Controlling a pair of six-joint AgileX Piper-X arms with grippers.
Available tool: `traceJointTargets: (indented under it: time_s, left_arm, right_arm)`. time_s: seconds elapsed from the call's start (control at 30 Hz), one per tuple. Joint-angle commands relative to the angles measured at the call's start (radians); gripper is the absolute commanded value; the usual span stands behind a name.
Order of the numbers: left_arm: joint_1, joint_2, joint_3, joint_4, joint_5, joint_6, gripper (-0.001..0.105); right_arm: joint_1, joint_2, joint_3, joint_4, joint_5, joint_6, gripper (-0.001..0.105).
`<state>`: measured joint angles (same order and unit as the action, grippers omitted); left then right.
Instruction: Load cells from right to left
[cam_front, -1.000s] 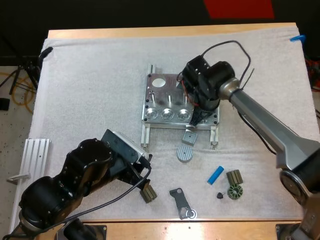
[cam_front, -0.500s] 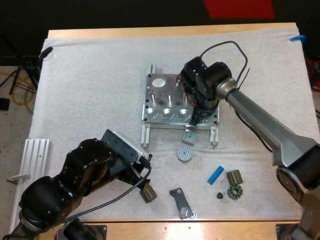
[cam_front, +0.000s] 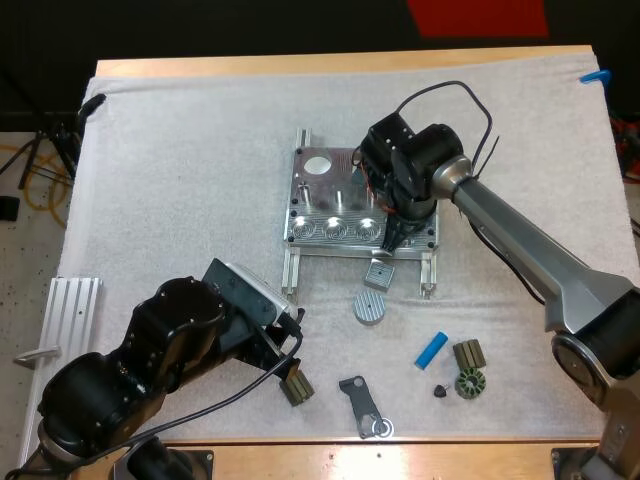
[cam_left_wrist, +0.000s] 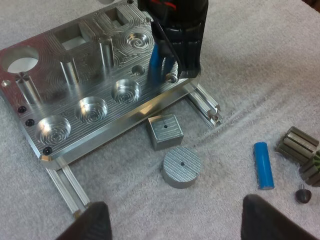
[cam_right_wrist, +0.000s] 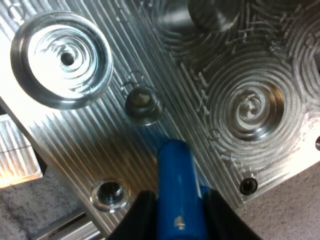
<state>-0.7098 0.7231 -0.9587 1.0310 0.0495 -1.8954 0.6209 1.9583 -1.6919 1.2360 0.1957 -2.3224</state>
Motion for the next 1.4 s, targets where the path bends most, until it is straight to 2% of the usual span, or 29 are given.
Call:
traceJointTargets:
  time_s: [0.0,0.07,0.13,0.2,0.27,0.67,0.93,1.2,1.27,1.37]
  left_arm:
    - [-0.005,-0.004,-0.008,-0.012,-0.015,-0.007,0.056]
    - [-0.005,-0.004,-0.008,-0.012,-0.015,-0.007,0.056]
    - [-0.005,-0.004,-0.008,-0.012,-0.015,-0.007,0.056]
    - [-0.005,-0.004,-0.008,-0.012,-0.015,-0.007,0.056]
    - [-0.005,-0.004,-0.008,-0.012,-0.015,-0.007,0.056]
    - [-0.005,-0.004,-0.008,-0.012,-0.015,-0.007,0.056]
    - [-0.005,-0.004,-0.008,-0.012,-0.015,-0.007,0.056]
    - [-0.005,-0.004,-0.008,-0.012,-0.015,-0.007,0.056]
    - [-0.005,-0.004,-0.008,-0.012,-0.015,-0.007,0.056]
    - [-0.005,-0.004,-0.008,-0.012,-0.015,0.012,0.056]
  right_arm:
    - [-0.005,0.003,-0.007,-0.021,0.008,-0.013,0.001]
    - [-0.005,0.003,-0.007,-0.021,0.008,-0.013,0.009]
    - [-0.005,0.003,-0.007,-0.023,0.024,-0.013,0.027]
    - [-0.005,0.003,-0.007,-0.025,0.057,-0.013,0.039]
    - [-0.005,0.003,-0.007,-0.026,0.063,-0.013,0.044]
    - [0.0,-0.057,-0.019,-0.056,0.047,0.004,0.044]
    - [0.0,-0.076,-0.052,-0.08,0.122,0.022,0.044]
    - [0.0,-0.076,-0.047,-0.088,0.115,0.022,0.044]
    - [0.0,-0.076,-0.047,-0.088,0.115,0.037,0.044]
    - [0.0,-0.079,-0.047,-0.068,0.115,0.118,0.044]
